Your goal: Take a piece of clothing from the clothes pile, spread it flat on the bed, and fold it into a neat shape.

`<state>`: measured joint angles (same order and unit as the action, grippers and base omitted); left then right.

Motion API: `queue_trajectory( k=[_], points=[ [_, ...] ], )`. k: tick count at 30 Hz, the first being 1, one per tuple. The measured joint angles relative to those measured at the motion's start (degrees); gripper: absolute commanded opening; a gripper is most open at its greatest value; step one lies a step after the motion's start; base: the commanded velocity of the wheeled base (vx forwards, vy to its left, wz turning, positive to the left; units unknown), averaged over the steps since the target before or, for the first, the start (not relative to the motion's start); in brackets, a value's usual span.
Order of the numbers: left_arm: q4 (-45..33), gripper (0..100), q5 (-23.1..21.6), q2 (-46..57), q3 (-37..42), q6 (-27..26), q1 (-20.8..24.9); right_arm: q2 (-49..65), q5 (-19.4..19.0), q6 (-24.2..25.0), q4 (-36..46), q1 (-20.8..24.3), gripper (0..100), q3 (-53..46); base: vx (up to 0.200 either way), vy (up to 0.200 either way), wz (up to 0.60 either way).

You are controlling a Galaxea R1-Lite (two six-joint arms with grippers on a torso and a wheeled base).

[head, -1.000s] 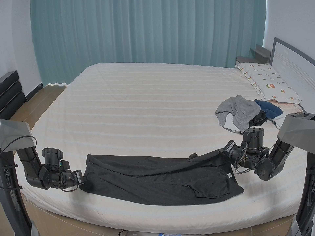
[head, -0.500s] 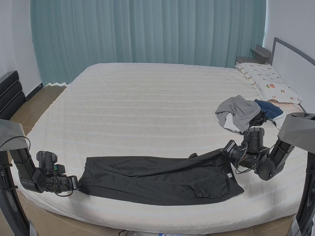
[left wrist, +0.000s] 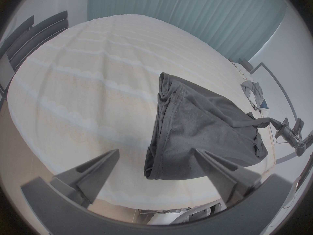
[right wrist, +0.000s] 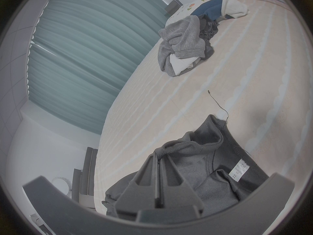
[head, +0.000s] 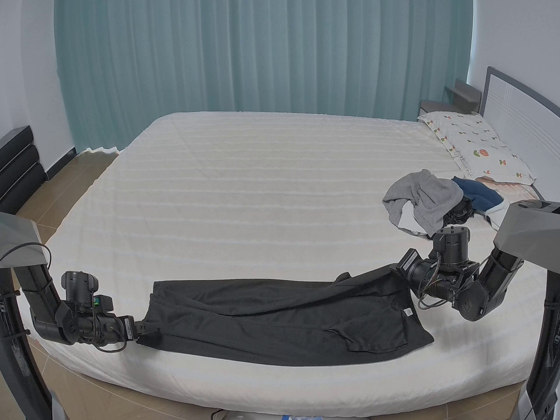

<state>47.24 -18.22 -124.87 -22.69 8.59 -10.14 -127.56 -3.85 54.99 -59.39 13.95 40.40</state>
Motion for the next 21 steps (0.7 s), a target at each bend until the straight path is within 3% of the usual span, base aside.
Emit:
queue_trajectory(
  k=[3, 12, 17, 21],
  points=[
    [0.05, 100, 0.02, 0.15, -1.27, 4.07, 0.0, 0.0, 0.02, 0.02, 0.0, 0.0, 0, 0.0, 0.0, 0.0, 0.0],
    [-0.24, 100, 3.4, -0.22, -11.72, 25.64, 2.34, 0.0, 0.0, 0.02, 0.0, 0.05, 0, 0.04, 0.0, 0.0, 0.0],
    [-0.35, 100, 10.95, -3.79, -18.08, 29.22, 5.99, 0.0, 0.02, 0.02, 0.0, 0.07, 0, 0.04, 0.0, 0.0, 0.0],
    [-0.44, 100, 13.93, -6.8, -20.42, 29.66, 8.87, -0.05, -0.02, 0.02, 0.0, 0.07, 0, 0.04, 0.0, 0.0, 0.0]
  ],
)
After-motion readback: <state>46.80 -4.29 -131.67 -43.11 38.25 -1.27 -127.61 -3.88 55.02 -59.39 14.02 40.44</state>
